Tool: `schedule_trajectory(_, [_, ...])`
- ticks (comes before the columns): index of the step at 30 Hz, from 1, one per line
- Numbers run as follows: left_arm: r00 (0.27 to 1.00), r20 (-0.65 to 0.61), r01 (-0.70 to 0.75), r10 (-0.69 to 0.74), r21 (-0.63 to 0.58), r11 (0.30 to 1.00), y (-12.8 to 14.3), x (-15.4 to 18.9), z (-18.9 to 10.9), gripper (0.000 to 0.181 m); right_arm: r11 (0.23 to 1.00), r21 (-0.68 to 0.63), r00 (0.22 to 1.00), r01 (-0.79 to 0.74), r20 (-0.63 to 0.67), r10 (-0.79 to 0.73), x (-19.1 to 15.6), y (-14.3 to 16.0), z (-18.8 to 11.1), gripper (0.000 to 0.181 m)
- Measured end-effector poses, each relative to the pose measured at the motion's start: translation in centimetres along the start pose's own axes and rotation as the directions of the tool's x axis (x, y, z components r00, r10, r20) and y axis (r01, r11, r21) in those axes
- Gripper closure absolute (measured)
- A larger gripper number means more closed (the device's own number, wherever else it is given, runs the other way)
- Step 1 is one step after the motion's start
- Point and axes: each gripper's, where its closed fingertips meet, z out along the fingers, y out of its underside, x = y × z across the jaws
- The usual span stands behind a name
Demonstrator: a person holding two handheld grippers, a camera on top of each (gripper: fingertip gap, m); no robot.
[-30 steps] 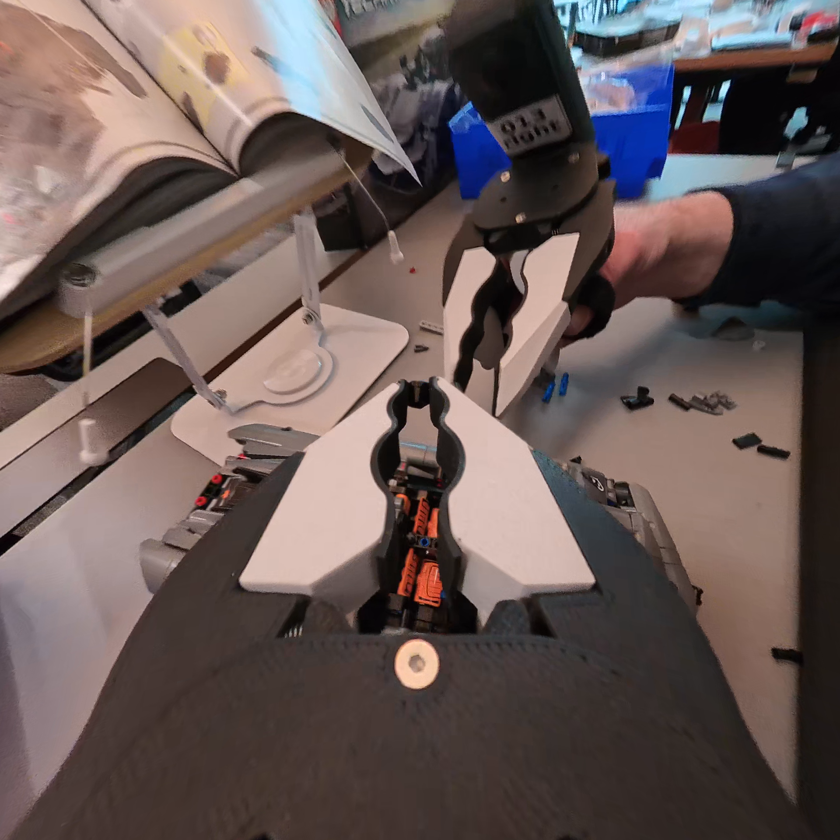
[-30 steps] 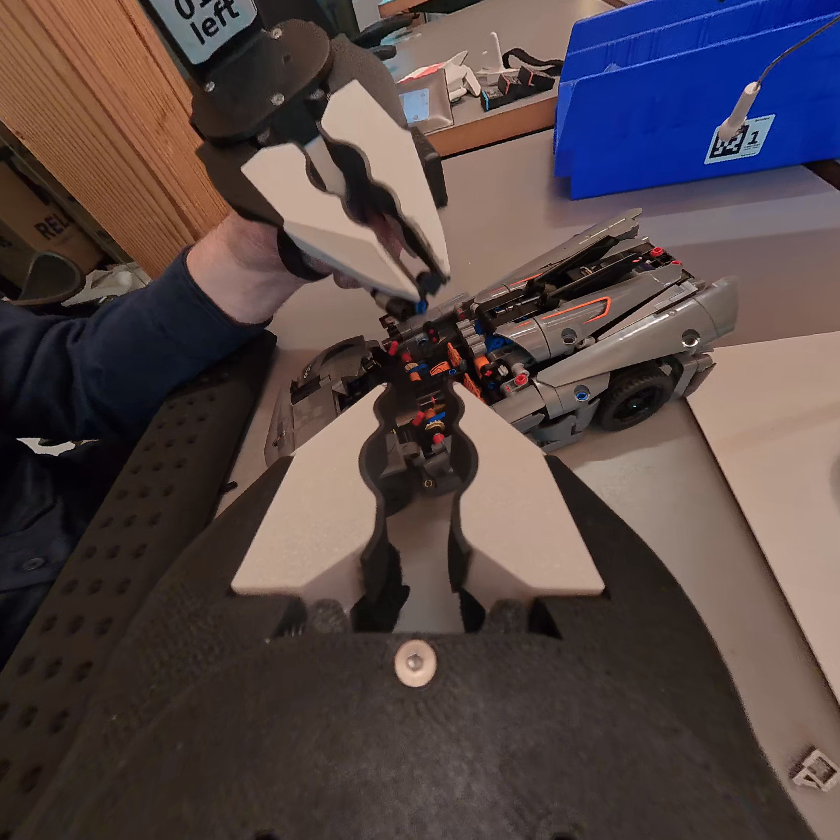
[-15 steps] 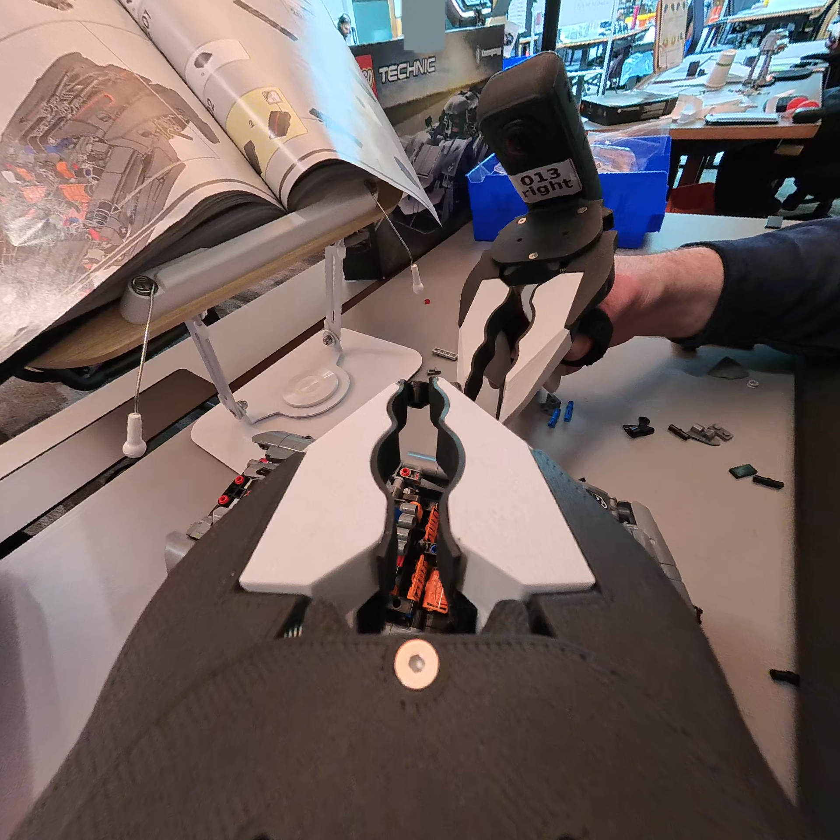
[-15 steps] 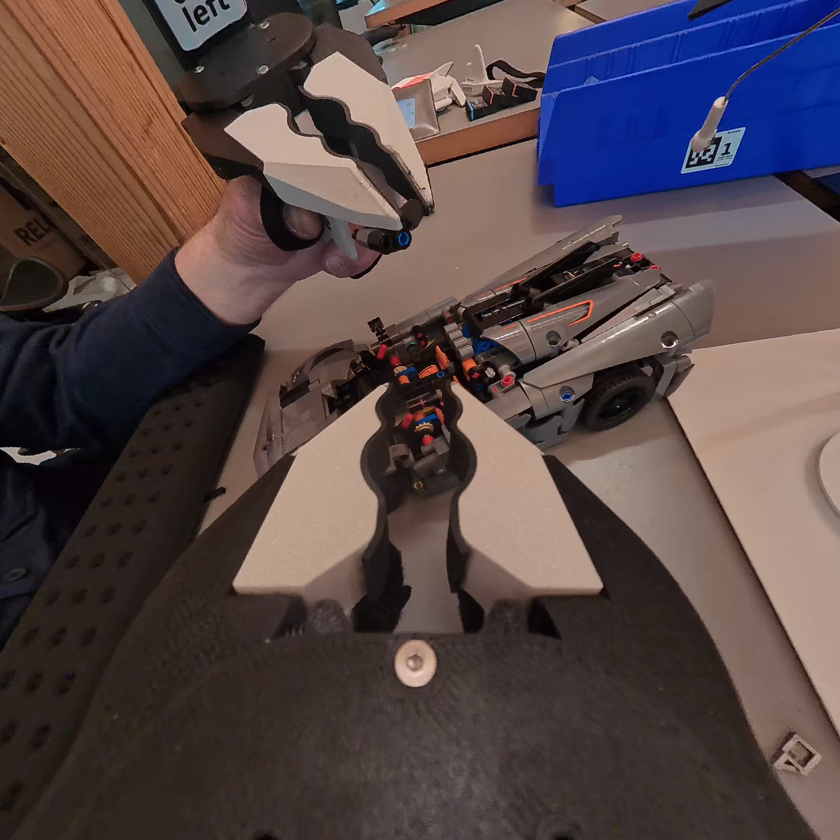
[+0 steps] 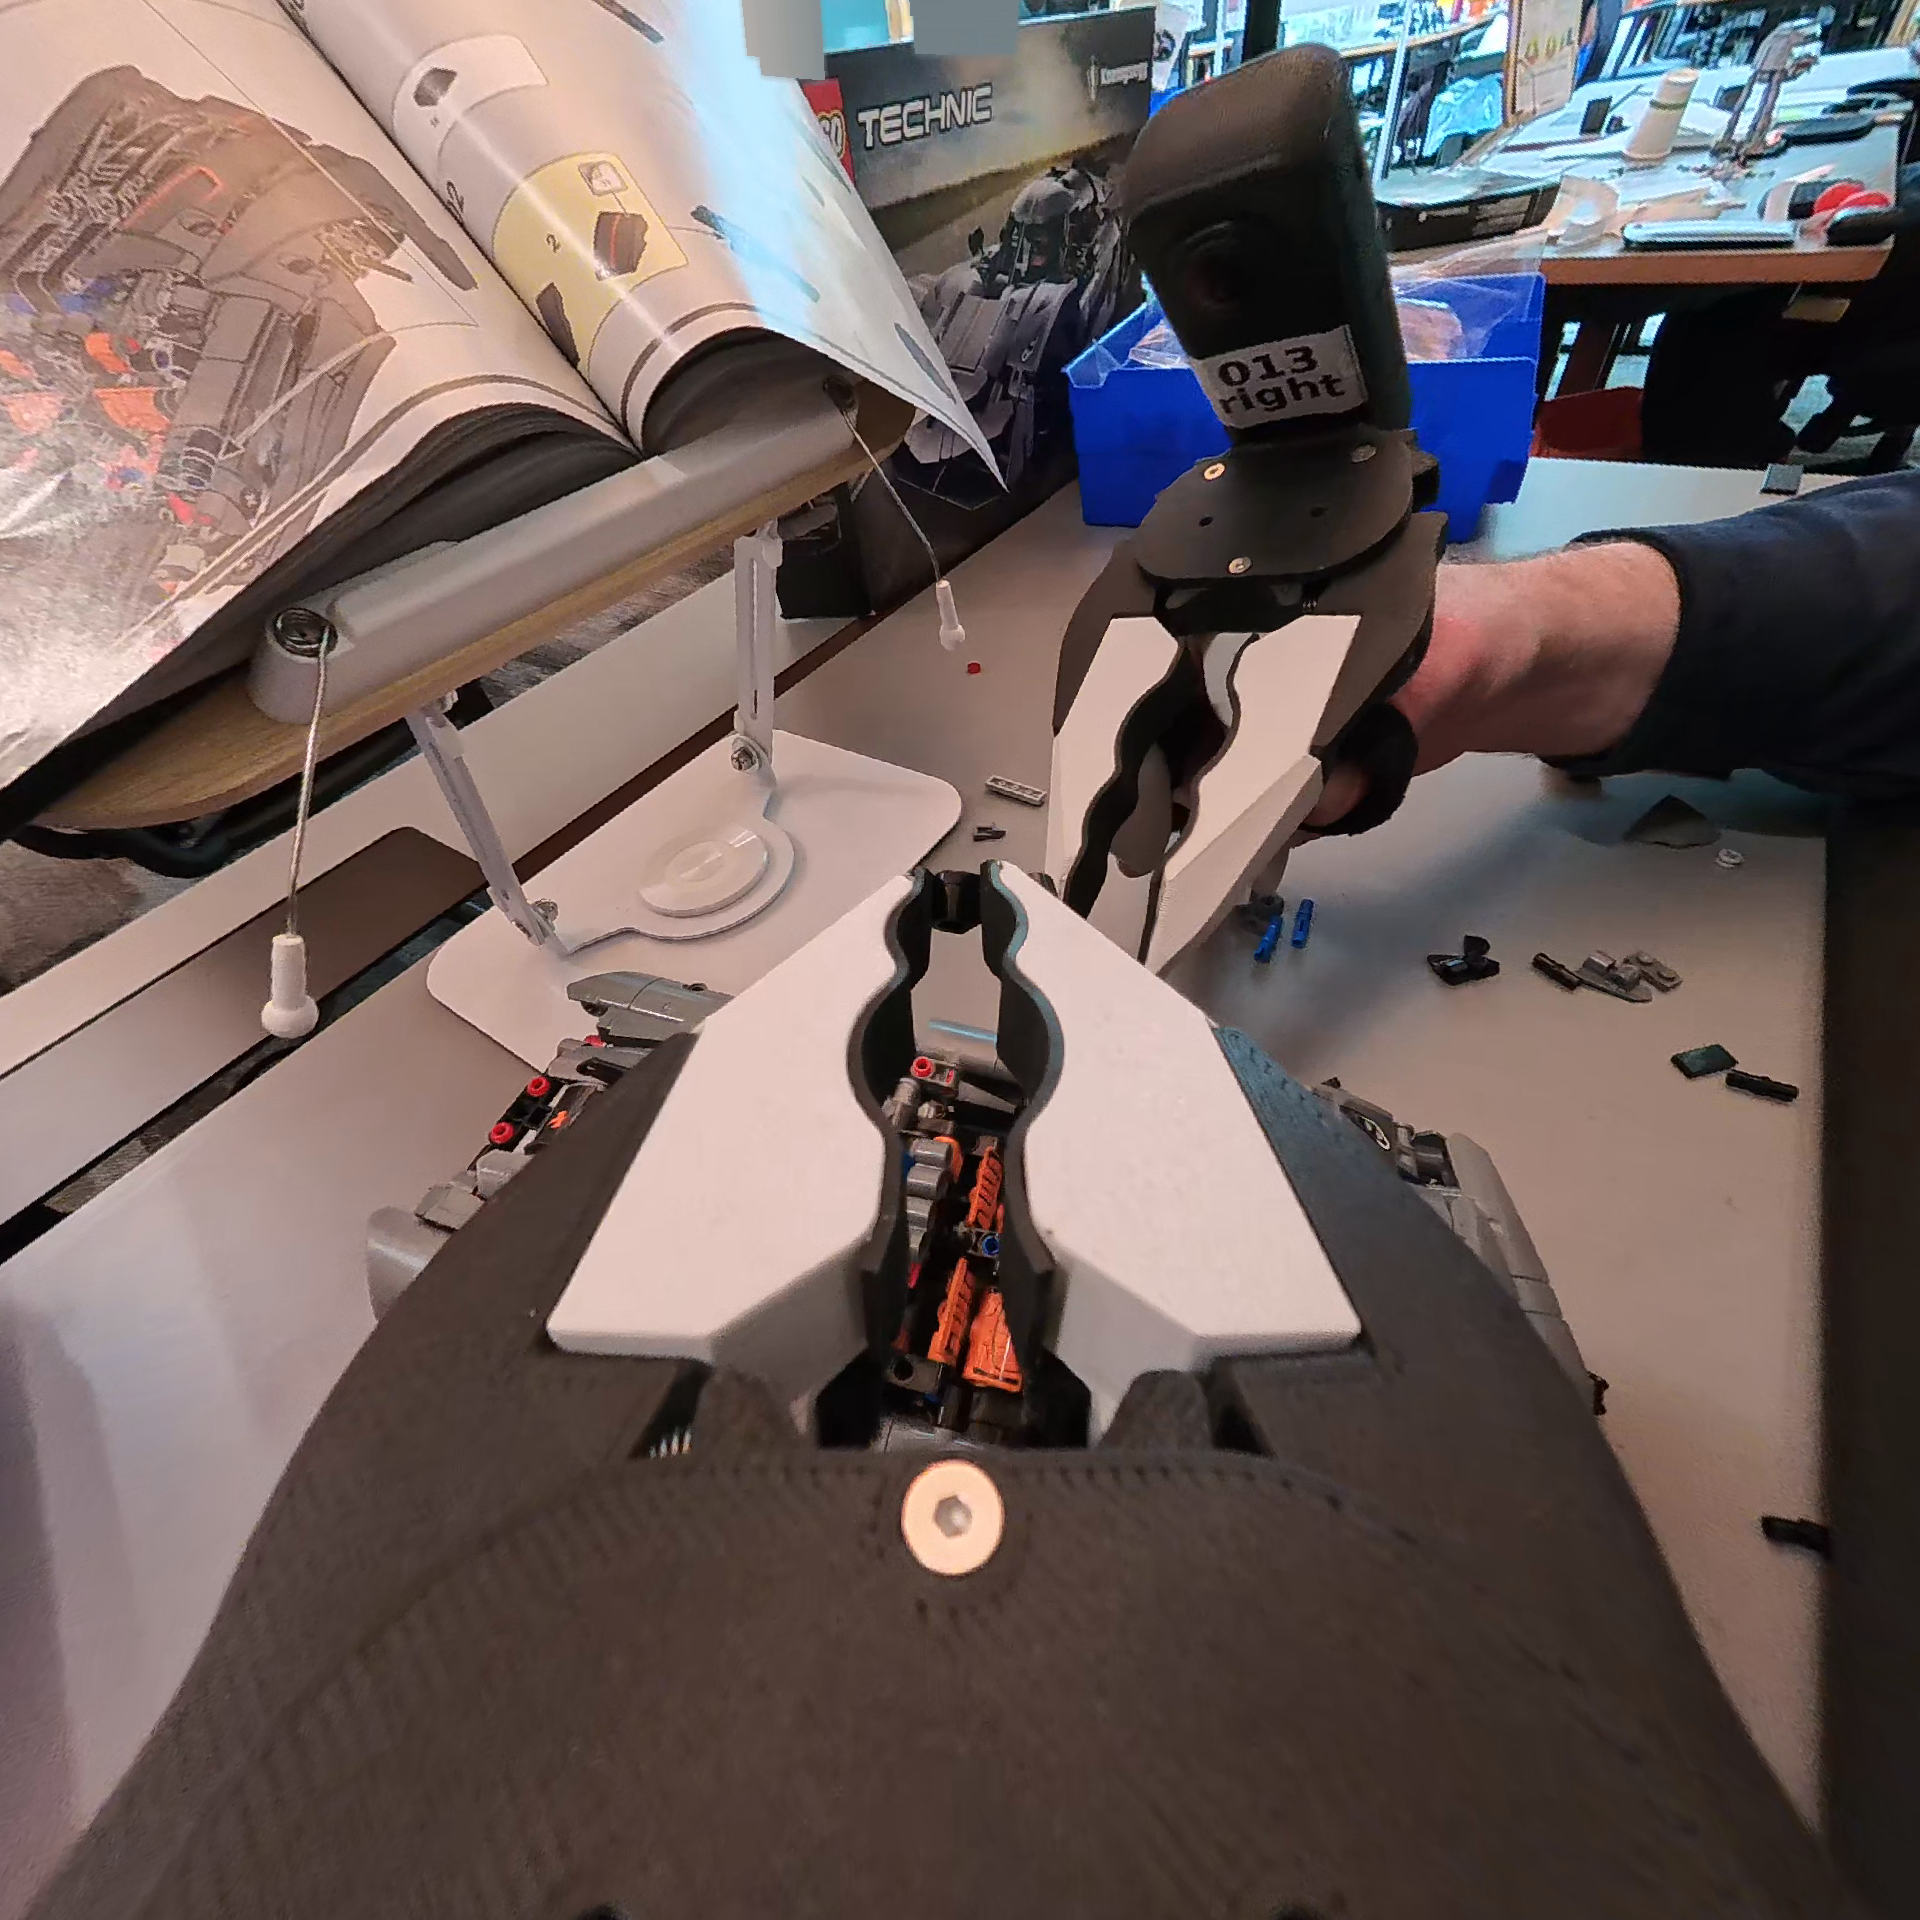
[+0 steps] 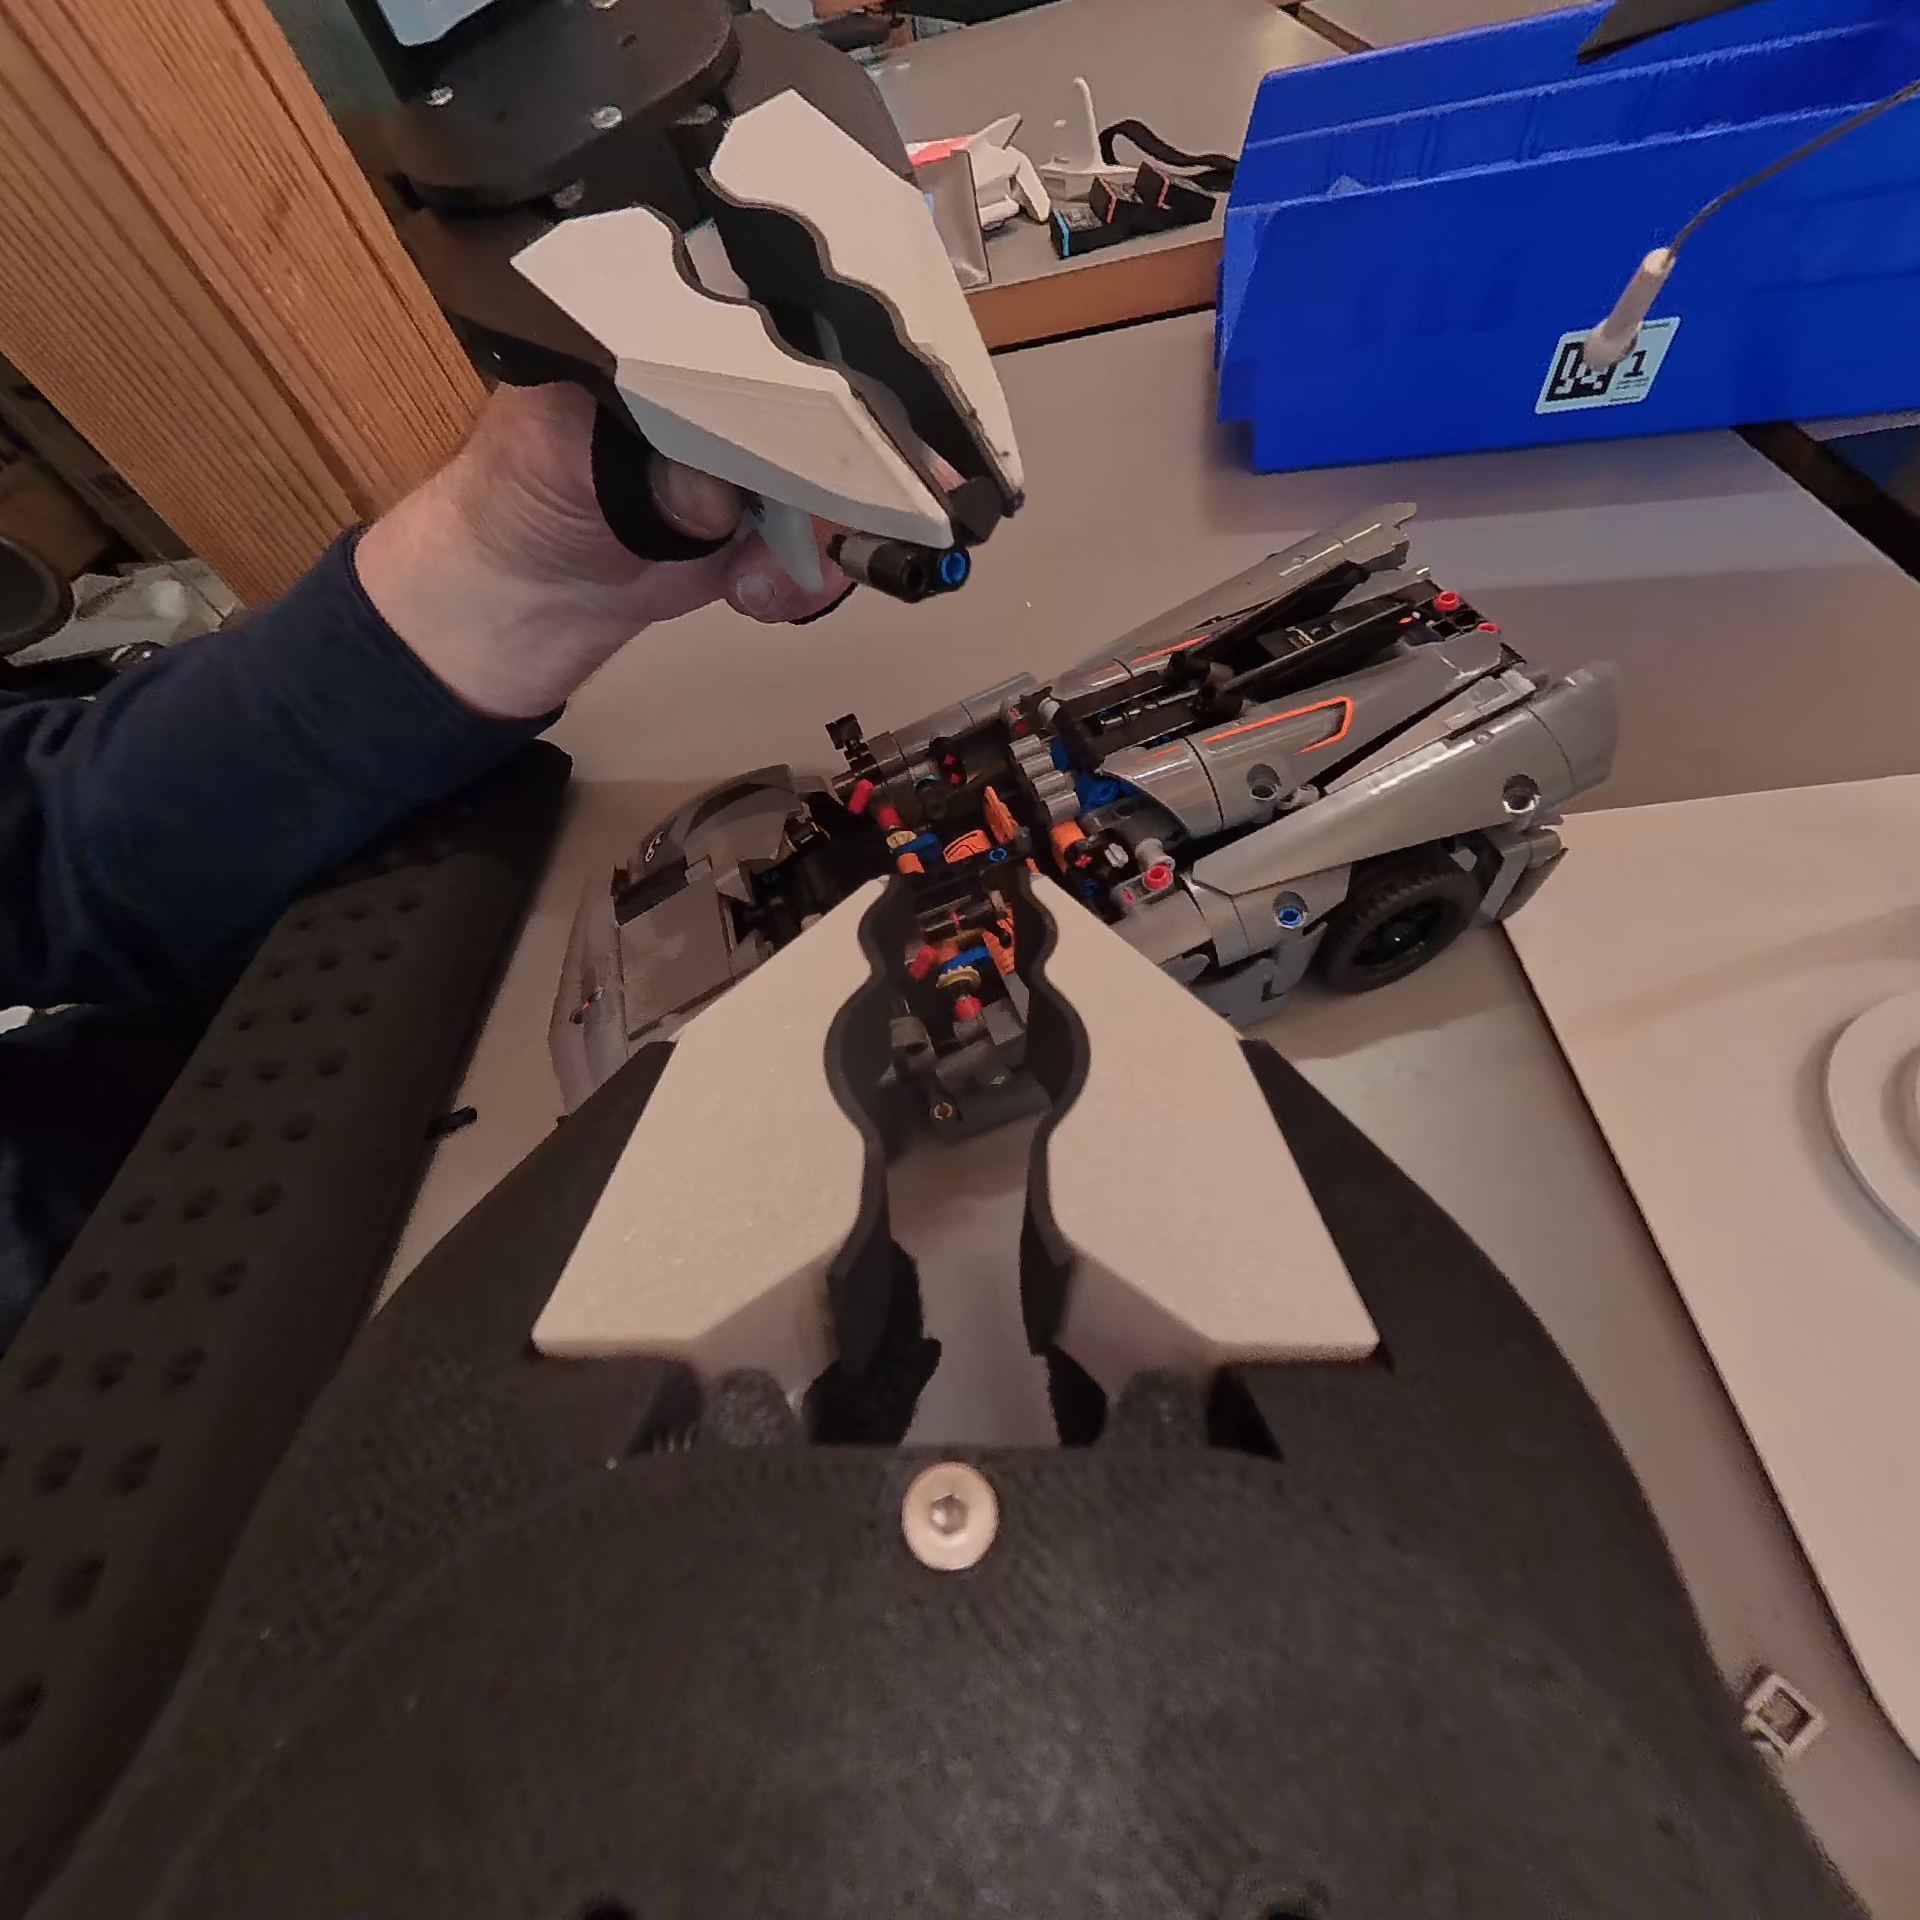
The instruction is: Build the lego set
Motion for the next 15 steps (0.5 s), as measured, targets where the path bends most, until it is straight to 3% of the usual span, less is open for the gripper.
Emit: schedule_trajectory(15, [1.0,0.025,0.001,-0.001,-0.01,1.0,0.4,-0.6,0.03,0.174,1.0,0.01,0.999,0.006,-0.035,-0.006,0.44,-0.3,-0.22,0.164])
